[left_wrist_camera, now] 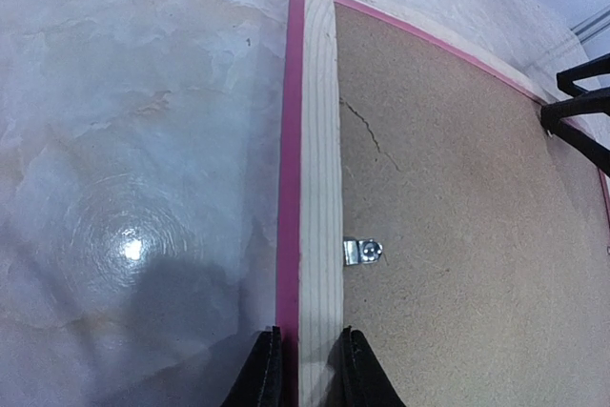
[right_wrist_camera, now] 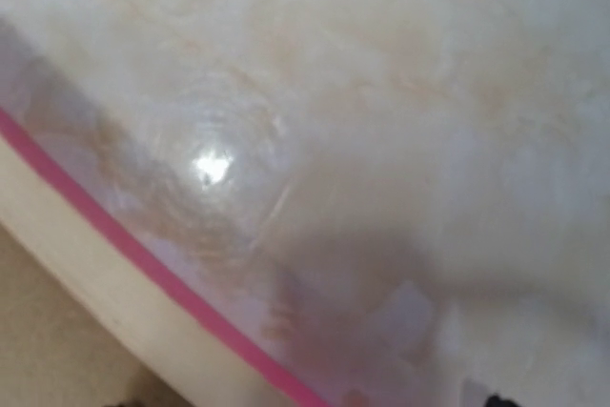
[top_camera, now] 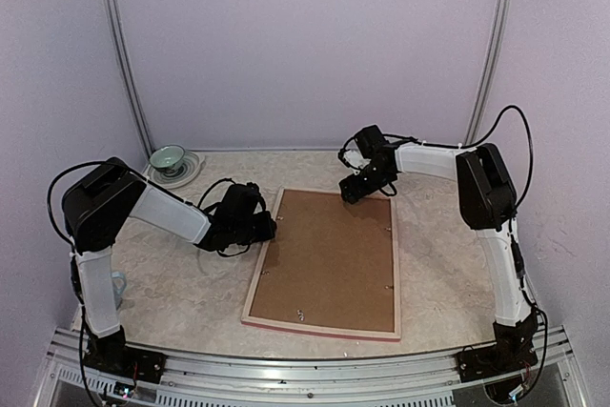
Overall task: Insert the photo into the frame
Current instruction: Press the fastener onto the backboard.
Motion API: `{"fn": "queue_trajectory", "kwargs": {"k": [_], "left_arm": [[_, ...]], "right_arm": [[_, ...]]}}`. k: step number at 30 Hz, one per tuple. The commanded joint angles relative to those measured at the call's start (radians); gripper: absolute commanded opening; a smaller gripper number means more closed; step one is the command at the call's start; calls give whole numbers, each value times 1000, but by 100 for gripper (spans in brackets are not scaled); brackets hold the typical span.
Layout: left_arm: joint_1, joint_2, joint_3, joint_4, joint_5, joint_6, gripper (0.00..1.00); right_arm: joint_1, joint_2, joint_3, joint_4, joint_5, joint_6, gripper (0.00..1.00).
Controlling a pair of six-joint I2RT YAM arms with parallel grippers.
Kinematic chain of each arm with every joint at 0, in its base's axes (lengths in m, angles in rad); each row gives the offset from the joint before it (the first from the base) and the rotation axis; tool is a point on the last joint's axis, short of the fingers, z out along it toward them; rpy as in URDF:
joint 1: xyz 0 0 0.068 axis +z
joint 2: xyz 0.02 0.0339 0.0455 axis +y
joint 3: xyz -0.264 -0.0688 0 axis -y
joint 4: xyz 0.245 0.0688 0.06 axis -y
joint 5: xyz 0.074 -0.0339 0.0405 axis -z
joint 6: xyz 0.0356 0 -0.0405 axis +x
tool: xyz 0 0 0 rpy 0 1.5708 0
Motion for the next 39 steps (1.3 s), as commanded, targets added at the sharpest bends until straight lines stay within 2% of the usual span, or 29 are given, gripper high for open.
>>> {"fn": "queue_trajectory", "kwargs": {"k": [1,12,22,39], "left_arm": [[-21,40,-30,-166,67,-8,18],[-21,47,-31,-161,69,-10,18],[-21,52,-30,-158,71,-11,18],[-20,52,-35,-155,70,-11,18]], "right_arm": [[-23,-41,-22,-26,-20,5,81],[-28,-34,-29,-46,-5,-4,79],[-30,-69,-55,-90,103,-18,78],[-71,-41,-55,-90,90,20,73]]}}
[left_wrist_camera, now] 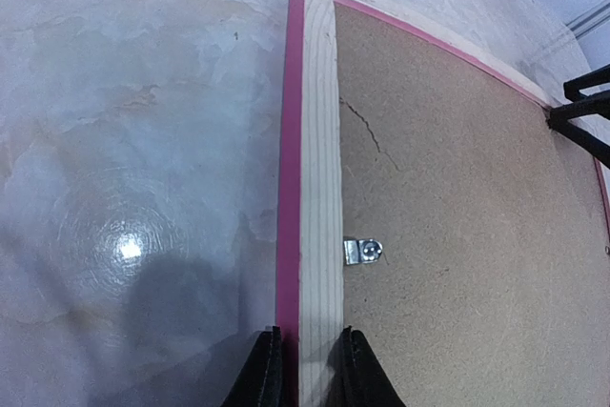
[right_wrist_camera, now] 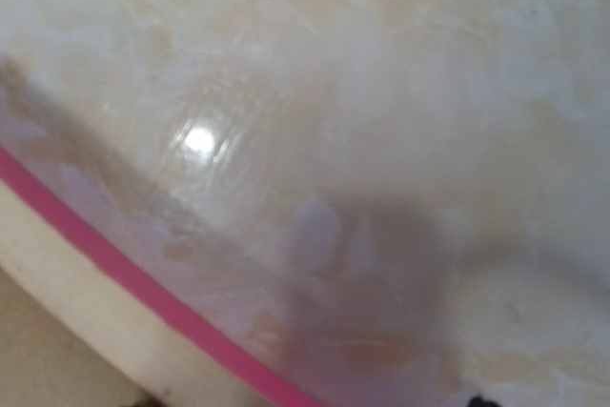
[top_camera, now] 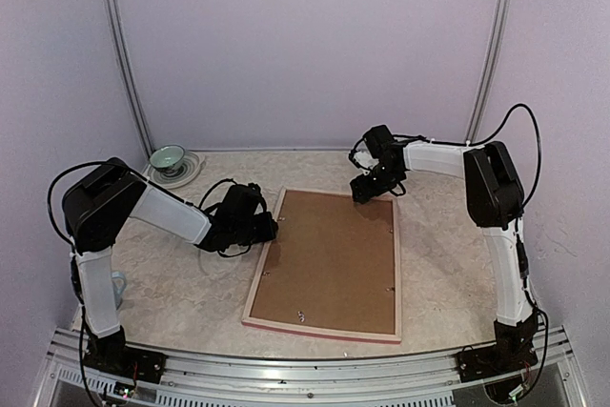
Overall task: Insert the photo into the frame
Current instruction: Press the fastener onto the backboard.
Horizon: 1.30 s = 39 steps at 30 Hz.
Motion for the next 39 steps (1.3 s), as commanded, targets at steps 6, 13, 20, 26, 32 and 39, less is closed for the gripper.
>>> {"fn": "queue_trajectory", "kwargs": {"k": [6,13,20,26,32,39], "left_arm": [[-16,52,-33,-157,63,-11,18],[-17,49,-36,-157,59,-11,18],[-15,51,-36,-156,59,-13,18],[-15,51,-35,-156,59,-13,18],[-15,50,-34,-156,60,-13,18],[-15,48,-33,-156,62,-13,18]], "right_arm": [[-36,26,39,-58,29,7,69],[-35,40,35,-52,28,4,67],[-33,-9,-9,-31,11,-1,68],[-33,-68,-31,-27,20,3,68],[-31,-100,-44,-25,16,4,68],[-17,-86,-34,-21,-12,3,68]]}}
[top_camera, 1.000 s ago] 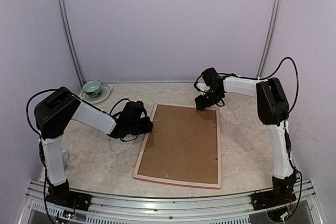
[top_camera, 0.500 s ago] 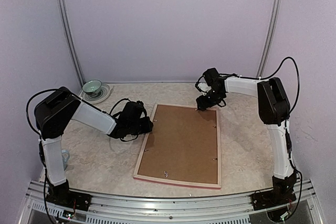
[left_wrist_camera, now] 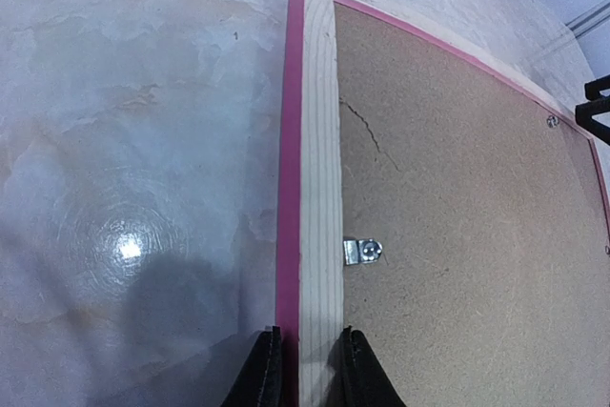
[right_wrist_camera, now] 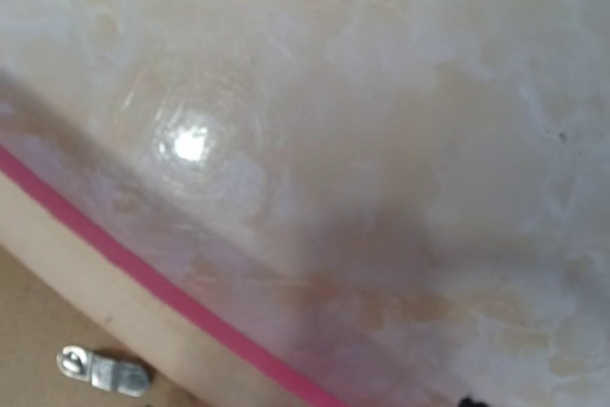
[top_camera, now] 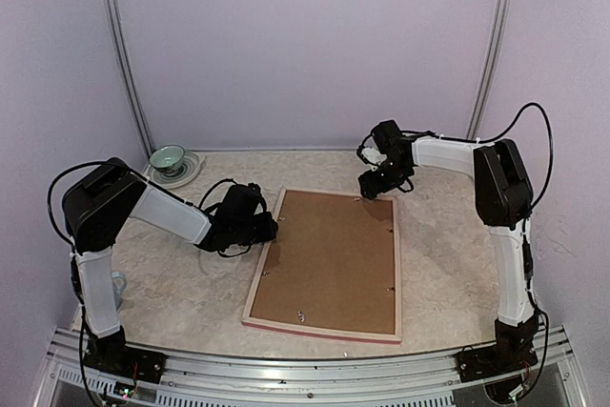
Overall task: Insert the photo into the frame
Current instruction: Press the fastener onto the backboard.
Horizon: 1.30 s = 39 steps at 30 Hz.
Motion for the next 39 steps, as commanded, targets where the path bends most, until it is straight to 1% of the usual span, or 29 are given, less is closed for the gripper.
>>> {"fn": "queue_trajectory", "kwargs": {"k": [1,16,27,34,39], "left_arm": [[-15,48,-33,-156,58,-11,18],[-13,46,-30,-159,60,-9,18],[-12,52,-33,-155,63,-11,18],[-12,50,-35,-152,62,-11,18],[-12,52,-36,-148,64,-13,18]], "right_arm": [[11,-19,8,1,-21,-3,68],[27,93,74,-26,-5,5,68],[27,85,34,-15,17,12,68],[37,23,-67,26,9,3,68],[41,5,-105,37,21,5,68]]}}
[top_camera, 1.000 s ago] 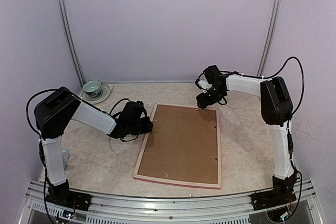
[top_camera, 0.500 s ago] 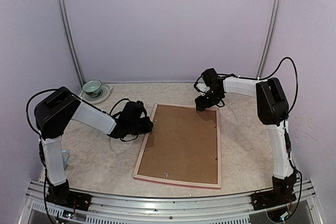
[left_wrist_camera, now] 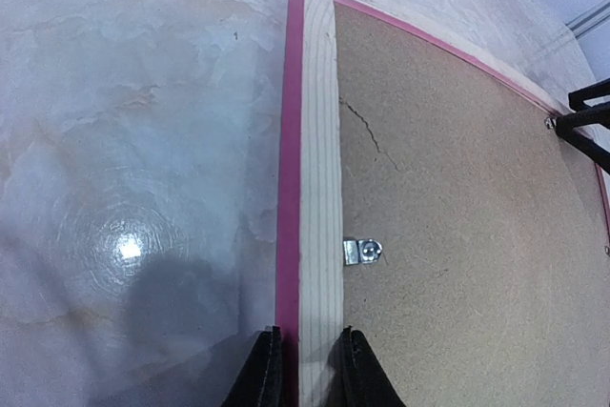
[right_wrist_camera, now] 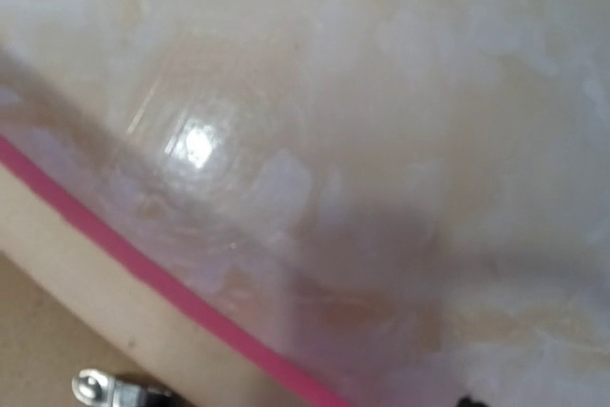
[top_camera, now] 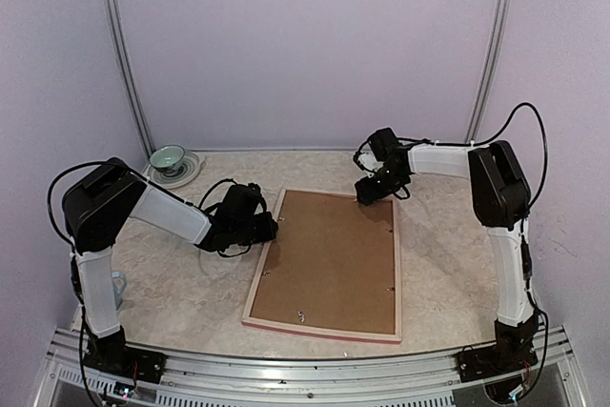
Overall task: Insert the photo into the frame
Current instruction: Press the fastener onto the backboard.
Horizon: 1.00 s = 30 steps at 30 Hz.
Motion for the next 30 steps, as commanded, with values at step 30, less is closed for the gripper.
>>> {"fn": "queue_trajectory", "kwargs": {"k": [30], "left_arm": [[-14,51,-41,-145,67,-11,18]], "right_arm": [[22,81,61,-29,-13,40,68]]}}
